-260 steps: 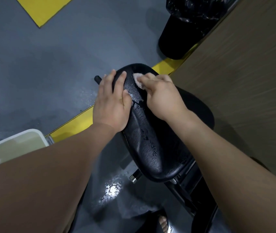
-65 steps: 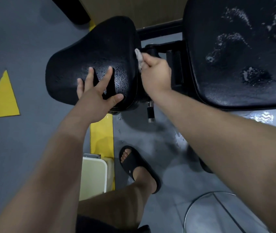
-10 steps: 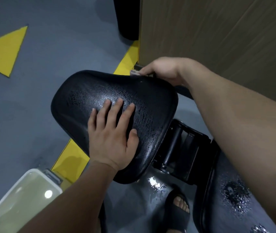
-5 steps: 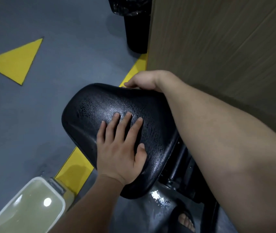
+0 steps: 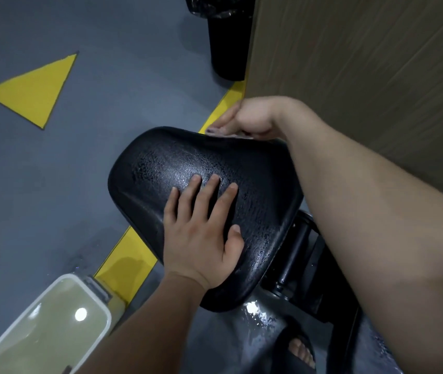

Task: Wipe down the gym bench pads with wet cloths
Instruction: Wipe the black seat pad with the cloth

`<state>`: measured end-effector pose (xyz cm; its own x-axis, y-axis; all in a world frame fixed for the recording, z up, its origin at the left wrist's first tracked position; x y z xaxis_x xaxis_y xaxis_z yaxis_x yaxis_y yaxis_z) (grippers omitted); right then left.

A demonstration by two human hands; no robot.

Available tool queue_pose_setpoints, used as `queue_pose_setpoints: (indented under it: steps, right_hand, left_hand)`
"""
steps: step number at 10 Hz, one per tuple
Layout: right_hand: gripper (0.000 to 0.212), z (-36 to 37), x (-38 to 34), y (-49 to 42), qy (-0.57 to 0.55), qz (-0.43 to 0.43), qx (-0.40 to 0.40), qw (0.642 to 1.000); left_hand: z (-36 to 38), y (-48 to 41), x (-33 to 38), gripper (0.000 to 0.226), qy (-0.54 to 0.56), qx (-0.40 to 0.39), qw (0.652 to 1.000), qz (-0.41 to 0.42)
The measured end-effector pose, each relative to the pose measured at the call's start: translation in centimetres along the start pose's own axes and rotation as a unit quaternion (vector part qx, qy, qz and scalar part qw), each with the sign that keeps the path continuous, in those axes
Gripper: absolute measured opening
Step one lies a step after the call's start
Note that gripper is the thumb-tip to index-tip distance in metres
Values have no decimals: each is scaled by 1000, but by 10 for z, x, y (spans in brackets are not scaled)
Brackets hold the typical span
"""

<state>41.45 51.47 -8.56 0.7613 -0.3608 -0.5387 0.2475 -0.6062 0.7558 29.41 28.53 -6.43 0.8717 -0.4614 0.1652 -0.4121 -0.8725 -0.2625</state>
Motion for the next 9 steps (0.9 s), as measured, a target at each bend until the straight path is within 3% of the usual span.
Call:
queue_pose_setpoints:
  steps: [1, 2, 3, 4, 5, 6, 7, 8, 9]
  right_hand:
    - [26, 10, -20, -4, 46, -48, 39, 997]
    - [25, -1, -8, 7, 69, -30, 46, 996]
    - [13, -15, 12, 26, 29, 28, -8, 999]
    - [17, -14, -3, 40, 135, 22, 28, 990]
    - [30, 12, -44, 41, 221, -22, 136, 966]
    - [30, 33, -57, 36, 206, -61, 166, 962]
    - [33, 15, -27, 55, 218, -31, 157, 963]
    - [17, -18, 15, 74, 161, 20, 110, 981]
    - [15, -29, 25, 76, 134, 41, 109, 984]
  left_hand:
    - [1, 0, 0, 65, -1, -8, 1000, -4]
    - [1, 1, 0, 65, -3, -9, 1000, -4]
    - [1, 1, 0, 64, -2, -7, 1000, -6]
    - [2, 1, 0, 65, 0, -7, 1000, -6]
    - [2, 1, 0, 65, -6, -12, 1000, -6]
    - [1, 0, 0, 65, -6, -17, 1000, -6]
    - [-1, 0, 1, 64, -2, -8, 1000, -3]
    - [-1, 0, 2, 63, -1, 8, 1000, -2]
    - [0, 1, 1, 63, -1, 17, 1000, 2]
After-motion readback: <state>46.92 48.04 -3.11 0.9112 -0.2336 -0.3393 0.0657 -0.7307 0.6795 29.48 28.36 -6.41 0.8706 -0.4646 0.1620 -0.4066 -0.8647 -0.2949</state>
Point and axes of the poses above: each hand's wrist, its own y-axis away from the middle knuckle, its own z-axis out of the palm, x = y × z, the point moved 5 cm from there along -y, towards the middle knuckle, and after that the axes turned 13 degrees about z, right-handed, at the moved point
